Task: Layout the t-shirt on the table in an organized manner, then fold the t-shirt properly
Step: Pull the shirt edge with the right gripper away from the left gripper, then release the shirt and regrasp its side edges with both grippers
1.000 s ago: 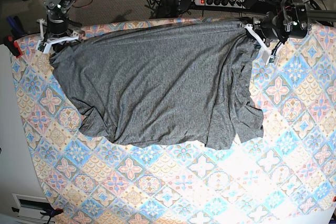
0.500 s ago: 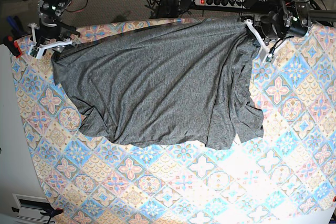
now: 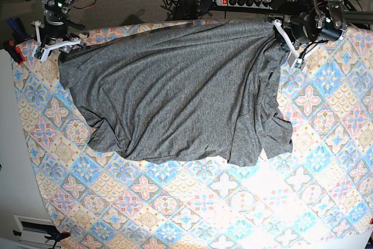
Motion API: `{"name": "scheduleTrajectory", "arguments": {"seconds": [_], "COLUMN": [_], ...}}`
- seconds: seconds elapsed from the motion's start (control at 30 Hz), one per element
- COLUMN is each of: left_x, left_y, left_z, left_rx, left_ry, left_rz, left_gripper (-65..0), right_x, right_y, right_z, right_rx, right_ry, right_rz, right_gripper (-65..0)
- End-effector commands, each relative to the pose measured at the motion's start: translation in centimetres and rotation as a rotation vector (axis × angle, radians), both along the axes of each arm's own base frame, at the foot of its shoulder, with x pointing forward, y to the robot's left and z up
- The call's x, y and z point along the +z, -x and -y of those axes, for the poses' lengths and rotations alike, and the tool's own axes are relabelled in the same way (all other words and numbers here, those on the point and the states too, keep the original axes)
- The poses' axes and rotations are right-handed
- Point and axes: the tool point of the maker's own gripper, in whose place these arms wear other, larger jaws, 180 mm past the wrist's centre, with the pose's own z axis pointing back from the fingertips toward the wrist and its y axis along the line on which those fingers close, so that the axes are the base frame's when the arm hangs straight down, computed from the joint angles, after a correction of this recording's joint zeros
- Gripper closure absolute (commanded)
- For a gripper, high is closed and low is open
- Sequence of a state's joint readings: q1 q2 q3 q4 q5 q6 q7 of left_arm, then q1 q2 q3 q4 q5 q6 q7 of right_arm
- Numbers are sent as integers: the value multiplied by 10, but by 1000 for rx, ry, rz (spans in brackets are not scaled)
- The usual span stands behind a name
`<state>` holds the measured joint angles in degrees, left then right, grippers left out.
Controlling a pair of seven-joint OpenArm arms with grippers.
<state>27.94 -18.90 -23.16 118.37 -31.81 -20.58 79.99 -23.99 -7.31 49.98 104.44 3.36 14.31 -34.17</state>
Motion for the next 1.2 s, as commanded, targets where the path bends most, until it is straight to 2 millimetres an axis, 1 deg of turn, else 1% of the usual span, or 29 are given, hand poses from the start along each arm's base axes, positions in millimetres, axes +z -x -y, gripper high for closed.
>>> {"name": "scheduleTrajectory", "arguments": {"seconds": [0.0,0.17,0.3,0.37,0.47,0.5,0.53,0.7,0.77,0.9,0.97,1.0,1.07,1.1,1.17], "left_x": [6,7,9,10,10,10,9,11,10,5,3,3,3,6,9], "left_y": [-7,-10,-11,-11,-10,-9,-9,-12,-12,-11,-10,-10,-12,-18,-27], "left_z": [-6,-7,-11,-13,-13,-13,-14,-14,-11,8,15,18,17,17,15], "left_rx": [3,12,107,115,124,131,132,128,117,35,-2,-7,-2,-2,12], "left_ry": [-25,-22,2,2,5,6,0,3,9,23,27,32,31,31,31], "left_rz": [24,33,57,61,60,57,56,63,64,40,29,26,31,46,69], "left_gripper": [0,0,0,-3,-170,-195,-199,-168,-164,-160,-128,-99,-19,0,0], "right_x": [15,15,14,14,14,14,14,14,14,15,15,15,15,15,14], "right_y": [-6,-6,-5,-6,-6,-6,-6,-6,-7,-8,-8,-8,-9,-9,-11], "right_z": [8,8,8,7,7,7,7,6,6,6,6,6,6,5,2], "right_rx": [-3,-3,-3,0,0,0,0,3,3,3,3,3,3,4,13], "right_ry": [37,37,38,37,37,37,37,36,36,36,36,36,36,35,31], "right_rz": [45,45,43,43,43,43,43,43,45,48,48,48,49,50,51], "right_gripper": [-287,-288,-289,-289,-289,-289,-289,-289,-289,-289,-289,-289,-289,-289,-289]}}
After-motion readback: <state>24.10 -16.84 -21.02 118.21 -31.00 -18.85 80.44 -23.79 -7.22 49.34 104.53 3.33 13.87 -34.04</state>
